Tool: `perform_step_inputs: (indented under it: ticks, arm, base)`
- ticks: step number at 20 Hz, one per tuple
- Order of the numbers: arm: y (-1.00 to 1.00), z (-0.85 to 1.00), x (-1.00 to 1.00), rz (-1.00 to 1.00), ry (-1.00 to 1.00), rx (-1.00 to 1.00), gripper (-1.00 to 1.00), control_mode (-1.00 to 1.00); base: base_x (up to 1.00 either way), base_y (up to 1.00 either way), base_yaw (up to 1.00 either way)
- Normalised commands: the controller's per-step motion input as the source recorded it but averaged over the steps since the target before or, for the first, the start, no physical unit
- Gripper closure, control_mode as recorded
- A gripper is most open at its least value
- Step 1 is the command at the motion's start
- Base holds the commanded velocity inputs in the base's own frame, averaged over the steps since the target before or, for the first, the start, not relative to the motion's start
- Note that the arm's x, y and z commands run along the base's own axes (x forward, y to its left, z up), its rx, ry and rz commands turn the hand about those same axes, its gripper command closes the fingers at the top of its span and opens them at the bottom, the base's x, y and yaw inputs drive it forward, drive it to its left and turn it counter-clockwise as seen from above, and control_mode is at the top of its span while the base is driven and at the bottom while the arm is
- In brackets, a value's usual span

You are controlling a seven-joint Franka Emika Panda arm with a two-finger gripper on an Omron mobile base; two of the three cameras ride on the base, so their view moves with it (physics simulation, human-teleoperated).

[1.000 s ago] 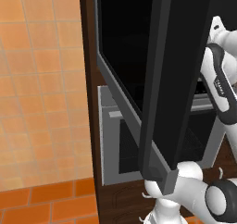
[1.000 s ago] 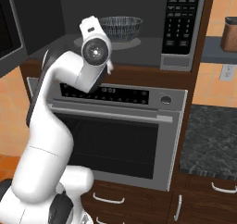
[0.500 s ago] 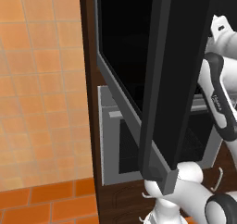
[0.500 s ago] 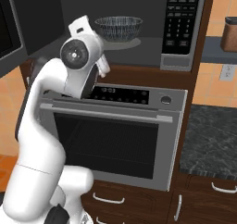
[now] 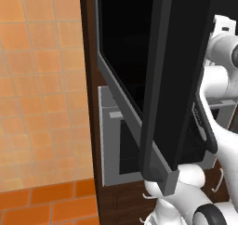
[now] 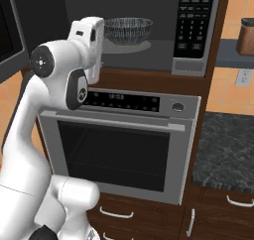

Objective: Open the microwave, place the bowl with waffle inside the microwave, then close the microwave door and turn it on.

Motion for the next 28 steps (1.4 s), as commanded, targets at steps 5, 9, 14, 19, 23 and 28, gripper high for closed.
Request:
perform_step_inputs:
  ticks: [5,9,14,19,23,28]
  arm:
    - [0.01,0.00,-0.16,-0.17,-0.15,0.64,-1.00,-1.00]
    - [0.00,-0.04,-0.29,0.00,-0.12,0.61,-1.00,-1.00]
    - [0.06,-0.29,-0.17,0.00,-0.09,0.52,-1.00,-1.00]
    - [0.39,-0.43,-0.27,0.00,-0.09,0.29,-1.00,-1.00]
    - [0.39,-0.42,-0.02,0.00,-0.09,0.27,-1.00,-1.00]
    - [0.45,-0.42,0.12,0.02,-0.03,0.14,-1.00,-1.00]
  base:
    - [0.00,0.00,0.00]
    - [0.00,0.00,0.00]
    - [0.00,0.00,0.00]
    - [0.00,0.00,0.00]
    - [0.00,0.00,0.00]
    - [0.00,0.00,0.00]
